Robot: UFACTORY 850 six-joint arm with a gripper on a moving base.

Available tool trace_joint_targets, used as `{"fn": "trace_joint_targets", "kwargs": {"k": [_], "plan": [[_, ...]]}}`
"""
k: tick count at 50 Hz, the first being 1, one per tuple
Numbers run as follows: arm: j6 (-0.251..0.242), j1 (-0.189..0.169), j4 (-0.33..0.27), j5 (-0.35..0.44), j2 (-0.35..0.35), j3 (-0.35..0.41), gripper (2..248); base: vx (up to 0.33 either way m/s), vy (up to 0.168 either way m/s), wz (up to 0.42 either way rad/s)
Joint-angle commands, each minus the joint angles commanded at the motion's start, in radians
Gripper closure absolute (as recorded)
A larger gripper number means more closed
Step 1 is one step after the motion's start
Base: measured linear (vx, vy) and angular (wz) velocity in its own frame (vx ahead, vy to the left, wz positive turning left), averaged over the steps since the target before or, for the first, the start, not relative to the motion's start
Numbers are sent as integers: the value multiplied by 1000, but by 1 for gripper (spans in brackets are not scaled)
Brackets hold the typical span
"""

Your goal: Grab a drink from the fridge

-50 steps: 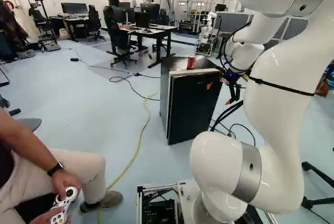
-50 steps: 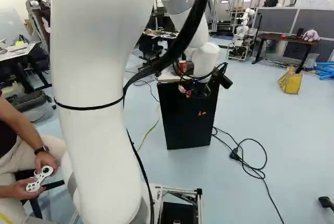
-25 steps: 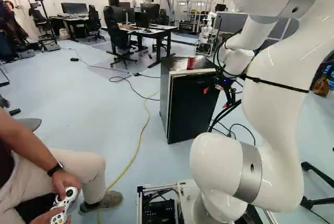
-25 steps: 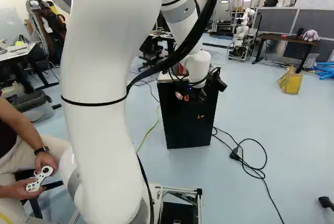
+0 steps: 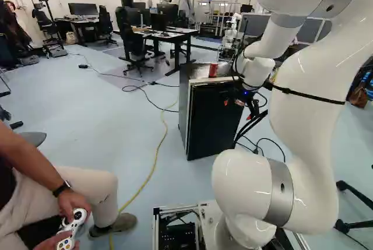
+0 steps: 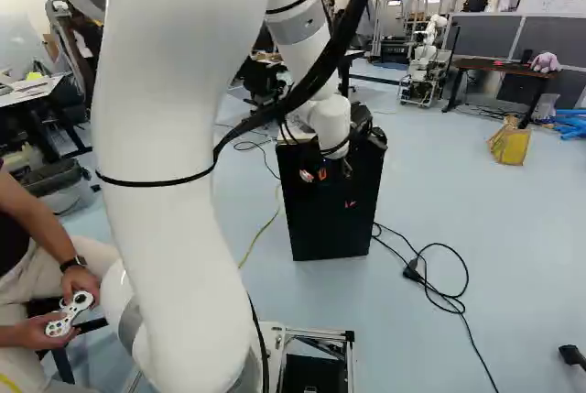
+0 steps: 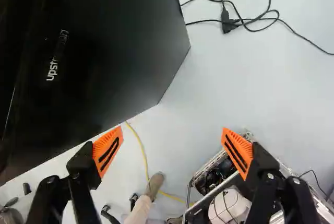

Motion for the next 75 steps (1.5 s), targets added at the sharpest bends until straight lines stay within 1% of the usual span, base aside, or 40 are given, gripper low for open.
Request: {"fn": "trace_joint_targets", "kwargs": {"k": [27, 50, 61, 75], "plan": [[0, 85, -43, 181, 65, 82, 3, 0, 0, 0], [0, 160, -84, 317, 82, 102, 3, 0, 0, 0], [0, 191, -101, 360, 76, 95, 3, 0, 0, 0], [0, 219, -105, 369, 61, 77, 3, 0, 0, 0]]}}
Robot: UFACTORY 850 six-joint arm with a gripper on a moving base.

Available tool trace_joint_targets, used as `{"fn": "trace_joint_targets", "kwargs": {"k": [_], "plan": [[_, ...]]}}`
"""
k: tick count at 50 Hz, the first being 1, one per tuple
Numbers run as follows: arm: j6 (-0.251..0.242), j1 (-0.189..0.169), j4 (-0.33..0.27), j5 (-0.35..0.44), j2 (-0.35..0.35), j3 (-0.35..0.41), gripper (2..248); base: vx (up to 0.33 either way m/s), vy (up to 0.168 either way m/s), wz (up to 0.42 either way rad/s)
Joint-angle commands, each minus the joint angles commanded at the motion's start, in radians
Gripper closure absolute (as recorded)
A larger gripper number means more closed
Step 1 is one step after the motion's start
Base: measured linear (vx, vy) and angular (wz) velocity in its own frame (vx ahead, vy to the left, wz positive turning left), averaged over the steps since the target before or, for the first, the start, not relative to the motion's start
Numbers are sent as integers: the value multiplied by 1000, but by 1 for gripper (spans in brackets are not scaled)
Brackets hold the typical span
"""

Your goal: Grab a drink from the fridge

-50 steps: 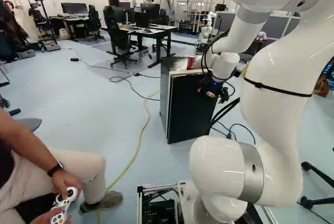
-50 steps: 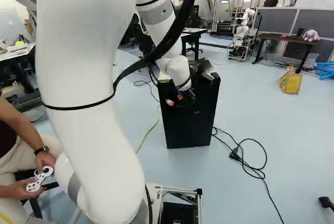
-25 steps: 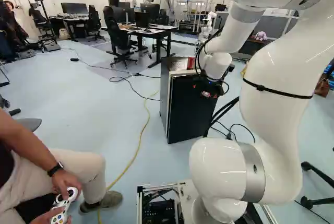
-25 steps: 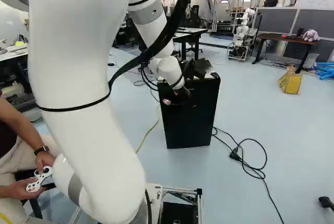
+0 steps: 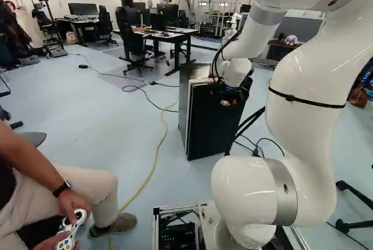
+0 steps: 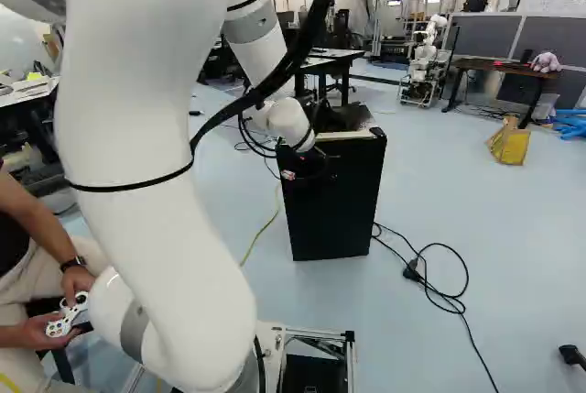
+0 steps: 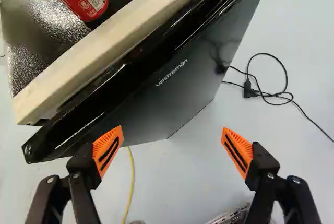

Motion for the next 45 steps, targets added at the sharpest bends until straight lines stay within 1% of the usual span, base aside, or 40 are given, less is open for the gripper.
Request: {"fn": "trace_joint_targets", "kwargs": {"k": [18, 45], "plan": [[0, 25, 0, 0, -22, -26, 3, 0, 0, 0], [0, 40, 0, 0, -37, -44, 3, 0, 0, 0]]}}
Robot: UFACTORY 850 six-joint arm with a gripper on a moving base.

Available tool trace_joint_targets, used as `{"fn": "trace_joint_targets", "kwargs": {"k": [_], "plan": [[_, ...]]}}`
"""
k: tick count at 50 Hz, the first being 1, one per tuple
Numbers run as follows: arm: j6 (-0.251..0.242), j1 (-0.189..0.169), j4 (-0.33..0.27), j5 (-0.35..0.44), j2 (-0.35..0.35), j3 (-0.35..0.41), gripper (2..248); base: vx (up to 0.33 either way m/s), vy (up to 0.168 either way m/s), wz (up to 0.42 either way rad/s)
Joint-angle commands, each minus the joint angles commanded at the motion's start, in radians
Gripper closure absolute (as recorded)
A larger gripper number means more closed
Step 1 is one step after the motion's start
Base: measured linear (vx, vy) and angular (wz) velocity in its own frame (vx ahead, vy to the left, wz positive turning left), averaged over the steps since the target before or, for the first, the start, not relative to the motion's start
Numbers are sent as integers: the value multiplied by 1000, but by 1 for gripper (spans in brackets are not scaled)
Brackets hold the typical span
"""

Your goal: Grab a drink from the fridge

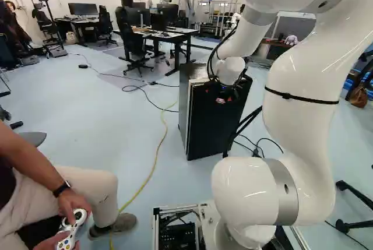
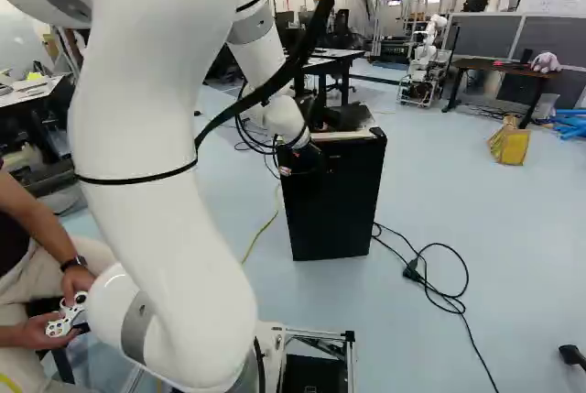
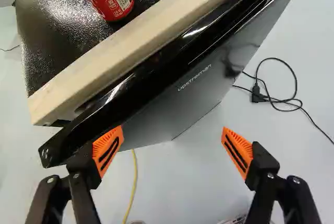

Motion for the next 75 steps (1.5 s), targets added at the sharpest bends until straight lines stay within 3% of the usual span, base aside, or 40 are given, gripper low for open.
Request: {"fn": "trace_joint_targets", "kwargs": {"k": [75], "plan": [[0, 9, 0, 0, -76, -34, 3, 0, 0, 0]]}}
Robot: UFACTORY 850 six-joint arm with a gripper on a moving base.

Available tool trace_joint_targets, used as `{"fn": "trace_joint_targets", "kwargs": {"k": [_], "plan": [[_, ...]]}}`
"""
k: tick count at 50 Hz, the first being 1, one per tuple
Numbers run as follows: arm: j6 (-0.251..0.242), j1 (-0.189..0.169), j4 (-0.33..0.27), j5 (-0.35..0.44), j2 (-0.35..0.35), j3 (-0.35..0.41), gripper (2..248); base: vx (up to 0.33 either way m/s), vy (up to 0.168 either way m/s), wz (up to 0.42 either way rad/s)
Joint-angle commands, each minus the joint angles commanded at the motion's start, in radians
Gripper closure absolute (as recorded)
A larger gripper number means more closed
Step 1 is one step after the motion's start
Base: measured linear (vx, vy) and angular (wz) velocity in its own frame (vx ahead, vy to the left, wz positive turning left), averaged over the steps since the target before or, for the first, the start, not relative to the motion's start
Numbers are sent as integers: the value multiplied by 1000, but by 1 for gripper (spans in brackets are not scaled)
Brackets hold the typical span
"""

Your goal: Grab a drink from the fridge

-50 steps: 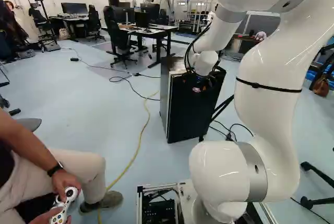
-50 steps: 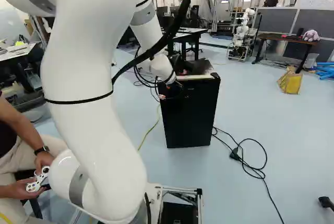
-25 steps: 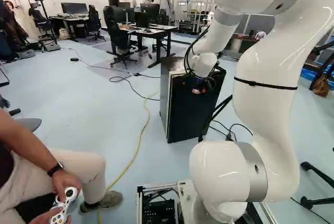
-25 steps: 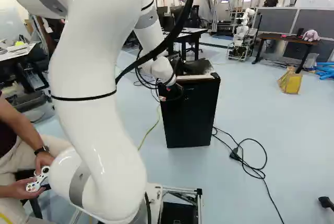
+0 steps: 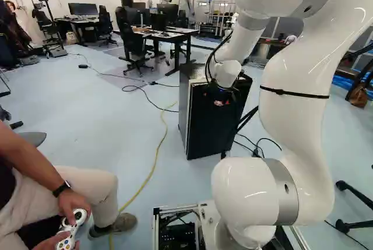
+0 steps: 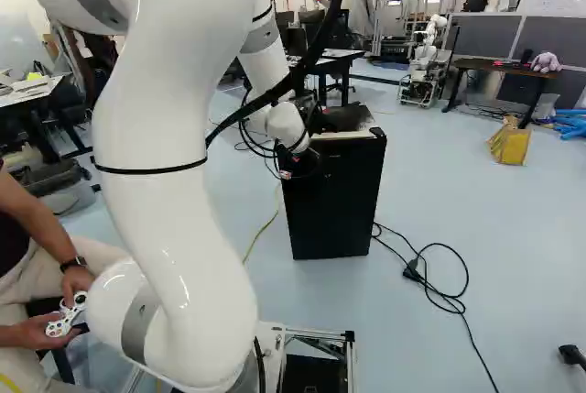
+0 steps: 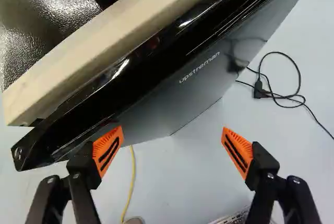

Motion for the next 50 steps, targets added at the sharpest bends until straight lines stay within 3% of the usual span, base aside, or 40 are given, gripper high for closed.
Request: {"fn": "trace_joint_targets", "kwargs": {"k": [50], "plan": [[0, 4, 0, 0, -28, -36, 3, 0, 0, 0]]}}
